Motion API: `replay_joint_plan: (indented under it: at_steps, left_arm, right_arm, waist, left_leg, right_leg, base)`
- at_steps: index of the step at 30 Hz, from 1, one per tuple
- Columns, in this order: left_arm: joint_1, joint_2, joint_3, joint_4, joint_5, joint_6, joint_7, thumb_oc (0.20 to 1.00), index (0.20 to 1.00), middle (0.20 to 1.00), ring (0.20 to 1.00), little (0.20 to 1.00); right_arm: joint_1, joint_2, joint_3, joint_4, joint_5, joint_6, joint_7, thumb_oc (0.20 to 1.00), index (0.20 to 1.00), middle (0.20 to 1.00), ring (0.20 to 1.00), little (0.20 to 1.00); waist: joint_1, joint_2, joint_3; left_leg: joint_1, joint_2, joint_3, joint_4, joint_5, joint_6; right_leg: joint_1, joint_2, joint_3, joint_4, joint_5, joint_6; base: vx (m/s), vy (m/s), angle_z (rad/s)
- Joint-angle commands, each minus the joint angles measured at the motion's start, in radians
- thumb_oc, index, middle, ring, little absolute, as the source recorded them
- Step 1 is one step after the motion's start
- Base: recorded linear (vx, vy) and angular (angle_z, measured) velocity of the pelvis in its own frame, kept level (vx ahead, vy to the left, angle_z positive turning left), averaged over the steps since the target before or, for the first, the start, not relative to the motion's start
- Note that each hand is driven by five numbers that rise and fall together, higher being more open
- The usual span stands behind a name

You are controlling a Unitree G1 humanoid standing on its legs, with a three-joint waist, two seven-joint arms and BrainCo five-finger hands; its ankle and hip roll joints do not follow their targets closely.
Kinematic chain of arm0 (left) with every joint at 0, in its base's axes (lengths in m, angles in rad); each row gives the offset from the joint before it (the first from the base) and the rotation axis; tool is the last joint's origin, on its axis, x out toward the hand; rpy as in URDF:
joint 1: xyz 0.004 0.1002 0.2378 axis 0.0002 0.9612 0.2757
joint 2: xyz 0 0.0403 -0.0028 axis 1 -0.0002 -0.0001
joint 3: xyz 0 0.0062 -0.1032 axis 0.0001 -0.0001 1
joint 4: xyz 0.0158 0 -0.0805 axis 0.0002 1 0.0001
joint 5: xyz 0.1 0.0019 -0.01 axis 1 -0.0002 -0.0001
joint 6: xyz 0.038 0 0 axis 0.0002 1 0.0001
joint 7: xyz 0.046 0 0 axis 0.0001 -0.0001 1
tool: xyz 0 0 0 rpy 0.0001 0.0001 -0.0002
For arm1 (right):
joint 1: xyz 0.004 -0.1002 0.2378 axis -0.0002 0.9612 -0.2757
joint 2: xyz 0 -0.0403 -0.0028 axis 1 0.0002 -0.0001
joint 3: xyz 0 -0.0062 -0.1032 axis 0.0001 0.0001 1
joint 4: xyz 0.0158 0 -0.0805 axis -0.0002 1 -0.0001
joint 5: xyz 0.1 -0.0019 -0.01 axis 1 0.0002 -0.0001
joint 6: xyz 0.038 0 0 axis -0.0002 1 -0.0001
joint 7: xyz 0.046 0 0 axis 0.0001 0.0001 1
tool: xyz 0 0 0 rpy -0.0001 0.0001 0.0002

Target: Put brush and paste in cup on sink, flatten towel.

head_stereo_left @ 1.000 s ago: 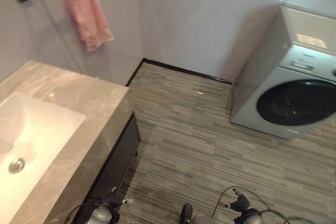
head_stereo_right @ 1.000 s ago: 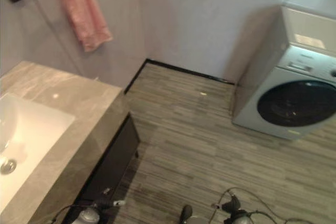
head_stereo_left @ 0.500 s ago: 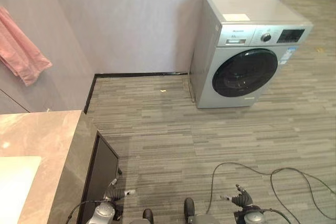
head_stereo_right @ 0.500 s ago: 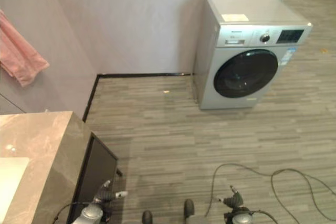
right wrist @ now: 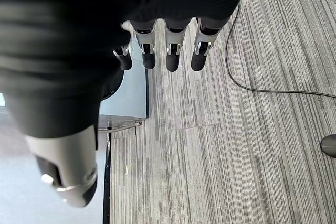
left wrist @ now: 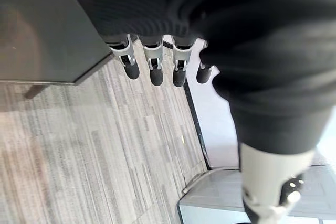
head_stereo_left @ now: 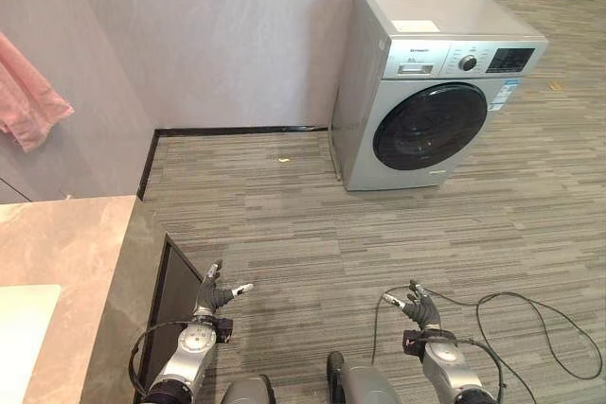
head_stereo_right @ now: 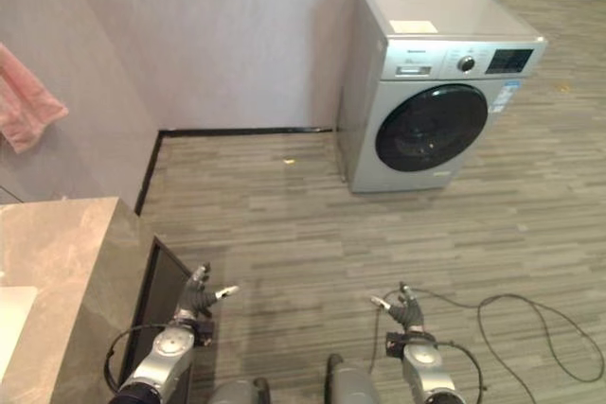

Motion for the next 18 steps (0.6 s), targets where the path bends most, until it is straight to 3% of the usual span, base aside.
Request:
replay_joint_plan:
  at_steps: [1, 2, 3, 5, 7, 9, 11, 15, 16, 17, 18]
  left_arm:
    - [-0.007, -0.002, -0.026, -0.035, 0.02, -0.04, 0.016, 1.0, 1.0, 1.0, 1.0, 1.0]
    - [0.0, 0.0, -0.027, -0.056, 0.016, -0.041, 0.015, 1.0, 1.0, 1.0, 1.0, 1.0]
    - [0.007, 0.006, -0.023, -0.072, 0.004, -0.039, 0.011, 1.0, 1.0, 1.0, 1.0, 1.0]
    - [0.022, 0.014, -0.009, -0.072, 0.014, -0.037, 0.013, 1.0, 1.0, 1.0, 1.0, 1.0]
    - [0.026, 0.021, 0.001, -0.061, 0.017, -0.039, 0.018, 1.0, 1.0, 1.0, 1.0, 1.0]
    - [0.015, 0.023, 0.016, -0.047, 0.008, -0.042, 0.026, 1.0, 1.0, 1.0, 1.0, 1.0]
    - [-0.005, 0.025, 0.031, -0.024, 0.003, -0.041, 0.036, 1.0, 1.0, 1.0, 1.0, 1.0]
    - [-0.014, 0.015, 0.027, -0.005, 0.002, -0.04, 0.042, 1.0, 1.0, 1.0, 1.0, 1.0]
    - [-0.029, -0.003, 0.022, 0.018, -0.013, -0.04, 0.043, 1.0, 1.0, 1.0, 1.0, 1.0]
    - [-0.029, -0.003, 0.022, 0.018, -0.013, -0.04, 0.043, 1.0, 1.0, 1.0, 1.0, 1.0]
    - [-0.053, -0.006, 0.018, 0.028, -0.023, -0.039, 0.044, 1.0, 1.0, 1.0, 1.0, 1.0]
  right_arm:
    - [-0.008, 0.001, -0.002, -0.043, 0.032, -0.048, 0.008, 1.0, 1.0, 1.0, 1.0, 1.0]
    - [-0.008, 0.0, 0.004, -0.058, 0.025, -0.045, 0.01, 1.0, 1.0, 1.0, 1.0, 1.0]
    - [-0.006, -0.001, 0.009, -0.072, 0.02, -0.044, 0.01, 1.0, 1.0, 1.0, 1.0, 1.0]
    - [-0.001, 0.001, 0.007, -0.085, 0.009, -0.043, 0.012, 1.0, 1.0, 1.0, 1.0, 1.0]
    - [0.006, -0.002, -0.001, -0.101, 0.007, -0.045, 0.01, 1.0, 1.0, 1.0, 1.0, 1.0]
    - [-0.006, -0.007, 0.0, -0.094, 0.008, -0.048, 0.002, 1.0, 1.0, 1.0, 1.0, 1.0]
    - [-0.012, -0.006, 0.011, -0.101, -0.011, -0.045, -0.005, 1.0, 1.0, 1.0, 1.0, 1.0]
    - [0.012, -0.011, 0.015, -0.117, -0.033, -0.041, -0.005, 1.0, 1.0, 1.0, 1.0, 1.0]
    - [0.016, -0.024, 0.011, -0.12, -0.029, -0.047, -0.007, 1.0, 1.0, 1.0, 1.0, 1.0]
    - [0.016, -0.024, 0.011, -0.12, -0.029, -0.046, -0.007, 1.0, 1.0, 1.0, 1.0, 1.0]
    - [0.016, -0.044, 0.014, -0.122, -0.032, -0.052, -0.011, 1.0, 1.0, 1.0, 1.0, 1.0]
  waist:
    - [-0.013, 0.022, -0.032]
    - [-0.015, 0.035, -0.015]
    - [-0.015, 0.045, -0.007]
    - [-0.02, 0.05, -0.003]
    - [-0.035, 0.048, -0.009]
    - [-0.046, 0.044, -0.007]
    - [-0.055, 0.035, -0.008]
    - [-0.059, 0.034, -0.026]
    - [-0.066, 0.044, -0.039]
    - [-0.068, 0.042, -0.042]
    - [-0.063, 0.03, -0.025]
  left_leg:
    - [0.049, -0.076, -0.021, -0.039, 0.001, 0.062]
    - [0.075, -0.08, -0.022, -0.085, 0.019, 0.067]
    - [0.095, -0.076, -0.028, -0.111, 0.023, 0.07]
    - [0.137, -0.072, -0.03, -0.154, 0.017, 0.071]
    - [0.171, -0.074, -0.043, -0.184, 0.008, 0.06]
    - [0.195, -0.074, -0.045, -0.205, -0.009, 0.042]
    - [0.228, -0.064, -0.049, -0.224, -0.017, 0.019]
    - [0.241, -0.039, -0.066, -0.19, -0.017, -0.003]
    - [0.196, -0.005, -0.069, -0.054, 0.056, -0.048]
    - [0.193, -0.007, -0.07, -0.055, 0.059, -0.048]
    - [0.065, 0.042, -0.067, 0.221, 0.218, -0.095]
  right_leg:
    - [0.025, -0.03, -0.012, 0.138, 0.122, 0.087]
    - [-0.03, -0.044, -0.009, 0.235, 0.223, 0.106]
    - [-0.065, -0.041, -0.021, 0.287, 0.215, 0.104]
    - [-0.114, -0.057, -0.056, 0.266, 0.192, 0.102]
    - [-0.148, -0.075, -0.087, 0.134, 0.187, 0.1]
    - [-0.167, -0.107, -0.138, -0.03, 0.211, 0.1]
    - [-0.18, -0.109, -0.15, -0.141, 0.237, 0.11]
    - [-0.149, -0.079, -0.133, -0.121, 0.207, 0.087]
    - [-0.105, -0.033, -0.134, -0.133, 0.166, 0.048]
    - [-0.107, -0.035, -0.135, -0.135, 0.168, 0.049]
    - [-0.051, -0.001, -0.138, -0.149, 0.135, -0.003]
  base:
    - [0.08, 0.179, 0.01]
    - [0.09, 0.161, -0.08]
    - [0.25, 0.196, -0.24]
    - [0.25, 0.057, -0.24]
    - [0.29, -0.038, -0.17]
    - [0.32, -0.102, 0.0]
    - [0.34, -0.154, 0.03]
    - [0.33, -0.169, 0.09]
    - [0.23, -0.15, 0.43]
    - [0.42, -0.378, 0.42]
    - [0.18, -0.232, 0.43]
